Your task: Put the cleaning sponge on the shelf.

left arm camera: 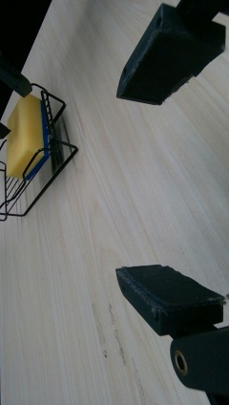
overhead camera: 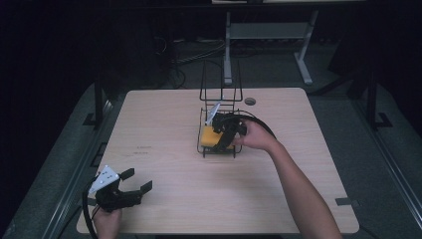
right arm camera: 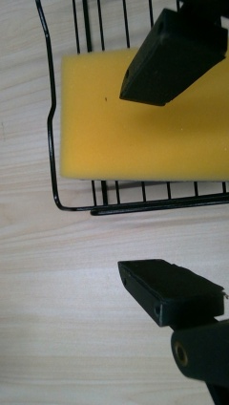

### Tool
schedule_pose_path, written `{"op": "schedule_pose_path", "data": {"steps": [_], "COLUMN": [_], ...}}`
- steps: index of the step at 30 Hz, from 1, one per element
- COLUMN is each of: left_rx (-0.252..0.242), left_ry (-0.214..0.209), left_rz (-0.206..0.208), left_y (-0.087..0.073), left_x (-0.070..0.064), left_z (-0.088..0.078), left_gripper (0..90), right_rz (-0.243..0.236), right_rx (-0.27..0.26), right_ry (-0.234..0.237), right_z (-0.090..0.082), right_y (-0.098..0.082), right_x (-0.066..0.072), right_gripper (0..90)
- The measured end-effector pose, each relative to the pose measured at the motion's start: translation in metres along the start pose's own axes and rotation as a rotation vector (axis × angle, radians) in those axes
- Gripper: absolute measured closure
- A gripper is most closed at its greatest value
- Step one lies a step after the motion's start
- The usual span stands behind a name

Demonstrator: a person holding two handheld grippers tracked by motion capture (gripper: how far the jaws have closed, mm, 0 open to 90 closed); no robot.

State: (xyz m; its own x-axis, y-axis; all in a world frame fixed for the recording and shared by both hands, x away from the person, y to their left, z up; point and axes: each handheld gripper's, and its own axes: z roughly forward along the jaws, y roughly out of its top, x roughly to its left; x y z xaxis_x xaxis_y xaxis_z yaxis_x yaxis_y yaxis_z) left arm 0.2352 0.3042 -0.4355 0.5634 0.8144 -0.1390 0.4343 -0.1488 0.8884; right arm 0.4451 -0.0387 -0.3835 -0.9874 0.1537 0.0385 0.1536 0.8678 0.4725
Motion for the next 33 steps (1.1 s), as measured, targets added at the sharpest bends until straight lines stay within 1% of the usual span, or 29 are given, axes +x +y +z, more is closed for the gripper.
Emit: {"op": "schedule_pose_path", "data": {"steps": [5,11,18,23,33], "left_rx": [0.003,0.001,0.0,-0.001,-0.002], "left_ry": [-0.001,0.0,-0.002,-0.001,0.0], "left_rz": [0.005,0.003,0.004,0.004,0.006], "left_y": [0.0,0.0,0.0,0.0,0.001], "left_x": [0.0,0.0,-0.001,-0.001,-0.001], "left_z": [0.0,0.0,0.0,0.0,0.0], "left_gripper": [12.8,12.8,12.8,12.8,12.8], "right_rz": [-0.002,-0.021,-0.024,-0.023,-0.04], "right_rx": [0.019,0.021,0.03,0.008,0.015], "right_ry": [-0.002,-0.004,0.0,0.0,-0.01], "right_z": [0.001,0.001,0.003,0.003,0.005], "right_y": [0.0,0.003,0.002,0.0,0.0], "right_x": [0.004,0.008,0.013,0.017,0.023], "right_gripper": [15.7,15.7,15.7,15.8,15.7]}}
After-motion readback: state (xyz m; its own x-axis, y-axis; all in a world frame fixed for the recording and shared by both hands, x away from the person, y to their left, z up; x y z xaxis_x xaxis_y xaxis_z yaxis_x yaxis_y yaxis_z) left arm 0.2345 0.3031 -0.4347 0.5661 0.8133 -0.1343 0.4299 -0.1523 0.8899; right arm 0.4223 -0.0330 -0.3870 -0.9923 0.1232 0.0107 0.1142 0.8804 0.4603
